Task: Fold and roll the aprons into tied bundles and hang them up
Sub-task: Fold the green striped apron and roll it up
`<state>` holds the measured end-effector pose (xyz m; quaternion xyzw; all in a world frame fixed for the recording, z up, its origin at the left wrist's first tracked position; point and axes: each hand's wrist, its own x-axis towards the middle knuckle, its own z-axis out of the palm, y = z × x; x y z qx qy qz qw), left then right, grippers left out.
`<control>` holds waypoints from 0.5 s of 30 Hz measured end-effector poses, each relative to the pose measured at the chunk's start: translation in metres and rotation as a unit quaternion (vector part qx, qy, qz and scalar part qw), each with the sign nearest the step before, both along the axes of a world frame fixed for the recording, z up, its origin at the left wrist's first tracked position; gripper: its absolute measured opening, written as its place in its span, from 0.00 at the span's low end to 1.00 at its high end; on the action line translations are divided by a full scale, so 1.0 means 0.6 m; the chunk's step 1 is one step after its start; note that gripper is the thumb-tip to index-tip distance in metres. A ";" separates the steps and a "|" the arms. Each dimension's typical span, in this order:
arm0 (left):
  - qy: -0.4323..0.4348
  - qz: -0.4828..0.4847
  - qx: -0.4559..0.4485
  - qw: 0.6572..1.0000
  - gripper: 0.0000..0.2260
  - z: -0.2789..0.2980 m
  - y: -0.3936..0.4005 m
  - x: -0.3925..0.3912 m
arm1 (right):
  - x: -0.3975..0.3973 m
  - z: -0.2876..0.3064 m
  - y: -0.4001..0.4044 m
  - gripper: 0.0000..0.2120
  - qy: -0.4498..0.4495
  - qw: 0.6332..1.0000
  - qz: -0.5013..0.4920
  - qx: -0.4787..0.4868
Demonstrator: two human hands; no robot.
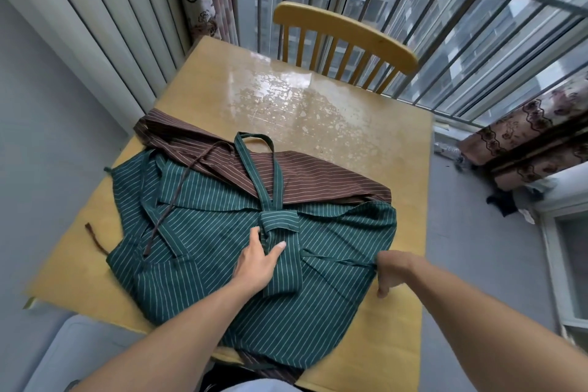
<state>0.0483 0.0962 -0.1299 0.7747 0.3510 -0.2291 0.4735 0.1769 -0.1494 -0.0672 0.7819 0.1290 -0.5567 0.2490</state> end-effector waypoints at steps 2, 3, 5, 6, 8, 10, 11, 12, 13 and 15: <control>-0.036 0.035 0.019 0.999 0.36 0.003 0.005 0.000 | -0.009 0.006 0.028 0.29 -0.112 0.991 0.059 0.046; -0.059 0.046 0.046 0.996 0.35 0.007 0.011 0.002 | -0.014 0.007 0.046 0.31 -0.153 0.982 0.055 0.099; -0.086 0.060 0.100 0.989 0.32 0.012 0.020 0.010 | -0.031 0.006 0.090 0.31 -0.184 0.958 0.009 0.221; -0.080 0.067 0.109 0.989 0.30 0.014 0.025 0.015 | -0.042 0.003 0.114 0.30 -0.184 0.943 -0.041 0.275; -0.020 0.087 0.081 0.993 0.26 0.015 0.032 0.029 | -0.060 -0.008 0.156 0.30 -0.168 0.907 -0.168 0.346; 0.045 0.098 0.036 0.994 0.27 0.009 0.034 0.036 | -0.067 -0.026 0.181 0.32 -0.143 0.881 -0.268 0.363; 0.057 0.103 0.016 0.993 0.26 0.003 0.036 0.039 | -0.068 -0.035 0.187 0.33 -0.129 0.870 -0.311 0.361; 0.057 0.107 -0.004 0.993 0.24 -0.003 0.039 0.040 | -0.068 -0.041 0.191 0.33 -0.120 0.860 -0.347 0.354; 0.054 0.115 -0.036 0.991 0.22 -0.010 0.042 0.042 | -0.068 -0.049 0.191 0.33 -0.113 0.850 -0.378 0.349; 0.049 0.131 -0.117 0.983 0.18 -0.015 0.050 0.044 | -0.067 -0.060 0.191 0.31 -0.102 0.835 -0.420 0.342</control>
